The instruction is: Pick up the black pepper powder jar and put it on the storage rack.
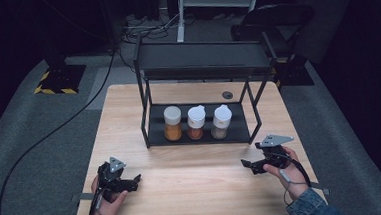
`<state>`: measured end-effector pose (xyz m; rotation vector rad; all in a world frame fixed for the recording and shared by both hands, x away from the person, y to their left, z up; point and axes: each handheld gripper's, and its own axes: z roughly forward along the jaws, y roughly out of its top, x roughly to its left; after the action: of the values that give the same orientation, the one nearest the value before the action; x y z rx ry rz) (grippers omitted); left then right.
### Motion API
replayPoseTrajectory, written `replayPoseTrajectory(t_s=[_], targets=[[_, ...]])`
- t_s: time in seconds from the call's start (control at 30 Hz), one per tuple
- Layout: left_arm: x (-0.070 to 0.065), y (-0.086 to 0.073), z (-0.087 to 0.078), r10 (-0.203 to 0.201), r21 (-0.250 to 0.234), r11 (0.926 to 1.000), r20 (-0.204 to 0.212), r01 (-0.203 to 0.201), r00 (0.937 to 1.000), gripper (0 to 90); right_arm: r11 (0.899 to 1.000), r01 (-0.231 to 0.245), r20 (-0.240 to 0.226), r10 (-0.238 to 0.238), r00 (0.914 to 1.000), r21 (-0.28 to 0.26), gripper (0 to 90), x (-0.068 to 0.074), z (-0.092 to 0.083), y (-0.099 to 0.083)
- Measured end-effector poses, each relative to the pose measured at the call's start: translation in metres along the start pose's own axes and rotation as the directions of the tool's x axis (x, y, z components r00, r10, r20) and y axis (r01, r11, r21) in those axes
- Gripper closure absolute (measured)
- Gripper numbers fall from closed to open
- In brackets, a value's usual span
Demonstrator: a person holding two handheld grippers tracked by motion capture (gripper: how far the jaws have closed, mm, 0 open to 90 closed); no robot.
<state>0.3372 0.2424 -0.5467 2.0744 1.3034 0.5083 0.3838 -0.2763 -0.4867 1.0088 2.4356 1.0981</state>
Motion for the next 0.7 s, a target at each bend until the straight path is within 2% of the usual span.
replayPoseTrajectory(t_s=[0.3, 0.47, 0.7], targets=[[0.000, 0.000, 0.000, 0.000, 0.000, 1.0000, 0.000, 0.000, 1.0000, 1.7, 1.000, -0.031, 0.015, 0.031, 0.9994, 0.004, 8.0, -0.001, 0.009, -0.017], [0.000, 0.000, 0.000, 0.000, 0.000, 1.0000, 0.000, 0.000, 1.0000, 1.8, 0.999, -0.031, 0.032, 0.031, 0.9990, 0.020, 8.4, -0.004, 0.014, -0.027], [0.000, 0.000, 0.000, 0.000, 0.000, 1.0000, 0.000, 0.000, 1.0000, 1.7, 0.998, -0.056, 0.030, 0.055, 0.9980, 0.034, 8.5, -0.006, 0.018, -0.038]])
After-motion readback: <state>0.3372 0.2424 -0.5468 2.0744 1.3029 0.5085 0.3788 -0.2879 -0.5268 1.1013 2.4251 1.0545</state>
